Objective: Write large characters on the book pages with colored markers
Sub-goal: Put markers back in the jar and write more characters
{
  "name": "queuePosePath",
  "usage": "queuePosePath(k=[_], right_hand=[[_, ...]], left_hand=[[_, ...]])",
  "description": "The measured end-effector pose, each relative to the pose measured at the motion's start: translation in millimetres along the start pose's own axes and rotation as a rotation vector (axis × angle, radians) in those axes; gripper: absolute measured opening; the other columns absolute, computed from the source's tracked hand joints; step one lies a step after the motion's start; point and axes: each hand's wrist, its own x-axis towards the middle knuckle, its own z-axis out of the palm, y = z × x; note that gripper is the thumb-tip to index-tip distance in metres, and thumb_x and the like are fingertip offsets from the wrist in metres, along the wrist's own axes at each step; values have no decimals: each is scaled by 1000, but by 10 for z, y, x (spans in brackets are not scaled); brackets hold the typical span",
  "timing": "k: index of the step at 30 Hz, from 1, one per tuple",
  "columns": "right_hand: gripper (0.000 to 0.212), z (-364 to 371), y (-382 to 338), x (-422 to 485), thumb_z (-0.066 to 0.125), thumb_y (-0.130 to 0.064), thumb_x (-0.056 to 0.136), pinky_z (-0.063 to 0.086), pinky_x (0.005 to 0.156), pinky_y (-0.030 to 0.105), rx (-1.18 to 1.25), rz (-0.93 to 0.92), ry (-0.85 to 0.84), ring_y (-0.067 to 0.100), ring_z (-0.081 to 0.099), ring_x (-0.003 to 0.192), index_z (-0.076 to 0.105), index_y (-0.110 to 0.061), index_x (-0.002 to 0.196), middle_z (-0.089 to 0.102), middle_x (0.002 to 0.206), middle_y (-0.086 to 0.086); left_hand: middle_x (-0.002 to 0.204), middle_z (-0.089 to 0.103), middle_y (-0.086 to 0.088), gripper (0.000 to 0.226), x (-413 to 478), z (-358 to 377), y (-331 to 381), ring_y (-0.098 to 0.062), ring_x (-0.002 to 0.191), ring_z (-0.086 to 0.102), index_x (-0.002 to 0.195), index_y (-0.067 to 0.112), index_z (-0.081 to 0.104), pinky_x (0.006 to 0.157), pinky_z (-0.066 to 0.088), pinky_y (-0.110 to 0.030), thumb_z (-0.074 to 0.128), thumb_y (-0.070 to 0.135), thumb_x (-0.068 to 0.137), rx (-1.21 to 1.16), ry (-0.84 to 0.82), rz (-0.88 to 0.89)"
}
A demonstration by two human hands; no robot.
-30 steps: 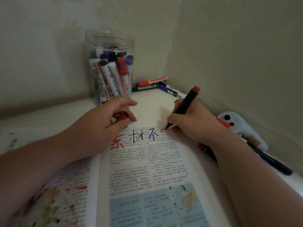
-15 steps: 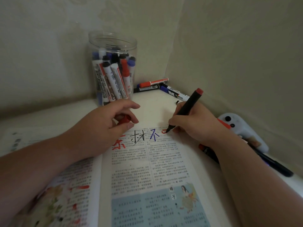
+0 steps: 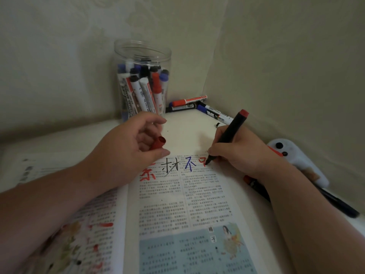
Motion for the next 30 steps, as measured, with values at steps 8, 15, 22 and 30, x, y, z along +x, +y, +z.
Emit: queuePosePath(k=[8, 15, 22, 30], right_hand=[[18, -10, 8, -46, 78, -14, 79, 44, 63, 33, 76, -31, -52, 16, 57, 63, 66, -2, 73, 67, 67, 14], [16, -20, -47, -68, 79, -9, 80, 41, 62, 31, -4, -56, -104, 11, 54, 61, 68, -5, 69, 62, 62, 4], [21, -21, -46, -83, 76, -18, 71, 39, 61, 33, 63, -66, -82, 15, 51, 60, 65, -1, 70, 58, 61, 6], [17, -30, -67, -53, 72, -22, 67, 40, 63, 35, -105, 9, -81, 12, 50, 57, 59, -11, 60, 55, 54, -1]], left_hand=[[98, 69, 30, 47, -25, -32, 64, -5, 79, 65, 106, 47, 63, 73, 48, -11, 88, 26, 72, 215, 1, 43], [98, 67, 34, 47, -27, -40, 85, -2, 80, 64, 104, 51, 60, 74, 47, -10, 87, 28, 73, 239, -25, 54], [100, 66, 37, 46, -21, -31, 86, 2, 87, 63, 104, 52, 60, 75, 43, -4, 87, 28, 74, 243, -42, 64], [98, 71, 22, 54, -16, -3, 48, -7, 87, 69, 111, 47, 61, 84, 55, -24, 88, 26, 70, 204, -73, 75]])
